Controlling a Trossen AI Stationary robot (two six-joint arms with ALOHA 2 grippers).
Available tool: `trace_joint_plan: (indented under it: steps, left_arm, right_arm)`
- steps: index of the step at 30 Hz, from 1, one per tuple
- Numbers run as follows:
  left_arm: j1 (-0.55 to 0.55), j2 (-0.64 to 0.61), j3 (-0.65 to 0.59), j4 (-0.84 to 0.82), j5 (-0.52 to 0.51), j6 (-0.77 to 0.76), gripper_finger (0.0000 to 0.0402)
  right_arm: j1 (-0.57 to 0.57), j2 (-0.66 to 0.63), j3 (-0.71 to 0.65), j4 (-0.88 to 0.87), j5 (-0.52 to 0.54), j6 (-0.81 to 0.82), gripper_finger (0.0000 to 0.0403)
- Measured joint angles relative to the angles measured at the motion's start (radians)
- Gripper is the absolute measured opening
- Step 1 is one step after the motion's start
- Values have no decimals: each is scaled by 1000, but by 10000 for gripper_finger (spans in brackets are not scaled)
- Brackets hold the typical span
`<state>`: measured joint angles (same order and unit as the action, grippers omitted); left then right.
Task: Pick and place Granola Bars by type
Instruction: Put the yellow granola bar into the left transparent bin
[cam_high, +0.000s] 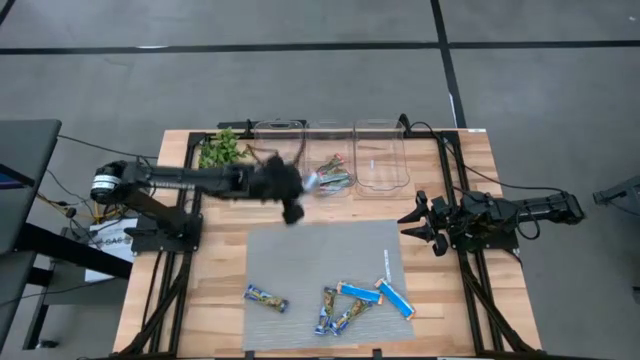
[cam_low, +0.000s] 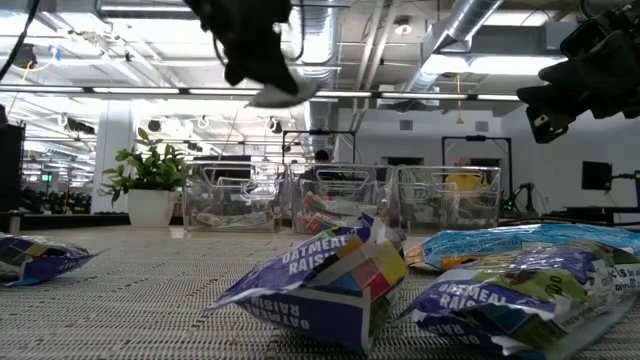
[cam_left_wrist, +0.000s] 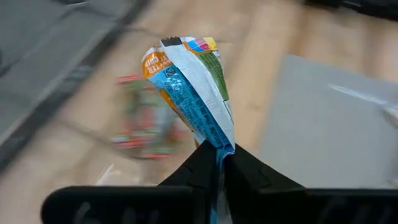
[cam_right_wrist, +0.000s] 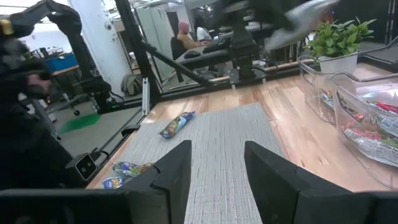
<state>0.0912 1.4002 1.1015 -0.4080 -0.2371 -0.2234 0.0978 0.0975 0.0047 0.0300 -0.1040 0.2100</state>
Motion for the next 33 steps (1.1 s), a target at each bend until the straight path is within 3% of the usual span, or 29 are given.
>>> trace_joint_plan:
  steps: [8,13,21,33]
  left_arm:
    - [277,0,0,-27,0,-4,16]
    - [367,0,0,-41,1,-4,15]
    - [388,23,1,-81,5,38,15]
    - [346,226,1,-117,-15,295,14]
  right_arm:
    - [0,0,0,0,0,0,144]
    - [0,0,0,0,0,0,141]
    - [0,0,0,0,0,0,144]
    - [0,0,0,0,0,0,143]
